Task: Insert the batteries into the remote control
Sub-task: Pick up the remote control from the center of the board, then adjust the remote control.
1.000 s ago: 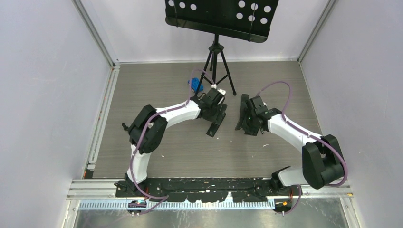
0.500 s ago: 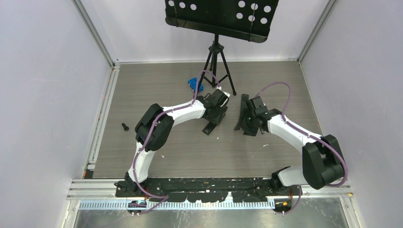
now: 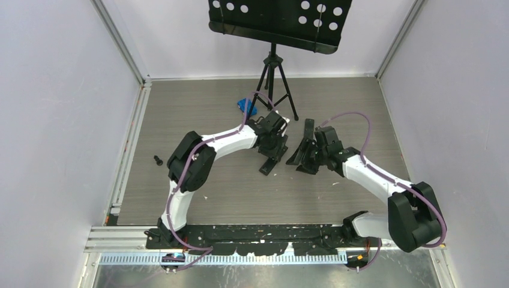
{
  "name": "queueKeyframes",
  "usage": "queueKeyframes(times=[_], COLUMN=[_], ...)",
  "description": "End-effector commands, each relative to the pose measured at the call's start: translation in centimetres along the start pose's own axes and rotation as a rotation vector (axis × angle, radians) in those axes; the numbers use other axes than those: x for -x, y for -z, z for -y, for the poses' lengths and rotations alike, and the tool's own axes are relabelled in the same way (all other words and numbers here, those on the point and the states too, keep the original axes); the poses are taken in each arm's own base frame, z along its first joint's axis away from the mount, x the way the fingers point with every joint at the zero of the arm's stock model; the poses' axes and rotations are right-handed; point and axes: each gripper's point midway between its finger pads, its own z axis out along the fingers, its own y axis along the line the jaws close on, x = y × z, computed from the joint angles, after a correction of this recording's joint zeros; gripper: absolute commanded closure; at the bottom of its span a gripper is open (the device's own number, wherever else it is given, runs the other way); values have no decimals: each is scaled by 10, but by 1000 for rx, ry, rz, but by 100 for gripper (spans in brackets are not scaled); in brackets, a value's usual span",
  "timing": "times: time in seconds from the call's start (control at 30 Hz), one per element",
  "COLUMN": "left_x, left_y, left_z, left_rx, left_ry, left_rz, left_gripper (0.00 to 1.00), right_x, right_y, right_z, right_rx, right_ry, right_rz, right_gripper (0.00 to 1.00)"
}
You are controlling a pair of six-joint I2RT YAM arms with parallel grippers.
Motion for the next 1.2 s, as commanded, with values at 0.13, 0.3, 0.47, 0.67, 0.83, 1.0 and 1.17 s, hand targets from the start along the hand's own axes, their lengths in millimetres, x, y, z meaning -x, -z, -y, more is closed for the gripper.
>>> queueKeyframes(times=[0.13, 0.3, 0.47, 0.67, 0.83, 1.0, 1.17], left_x=[20, 25, 38, 59, 70, 75, 79], left_y=[73, 105, 141, 178, 196, 198, 202], left_z=[39, 45, 56, 66, 74, 72, 72], left_rx=[-434, -619, -777, -982, -1127, -1149, -1155], left_ry=[345, 467, 546, 644, 692, 718, 708], left_rz=[92, 141, 178, 231, 250, 276, 305], left_gripper=[72, 73, 74, 77, 77, 77, 73], right_x=[-24, -21, -14, -11, -10, -8, -3], right_y=[18, 41, 59, 67, 80, 90, 93], right_z=[-57, -77, -98, -117, -136, -146, -146], right_rx=[334, 477, 576, 653, 732, 783, 790], right_ry=[-40, -81, -196, -264, -233, -222, -206], right_rz=[4, 62, 76, 59, 34, 38, 76], right_gripper=[30, 21, 19, 19, 21, 35, 58])
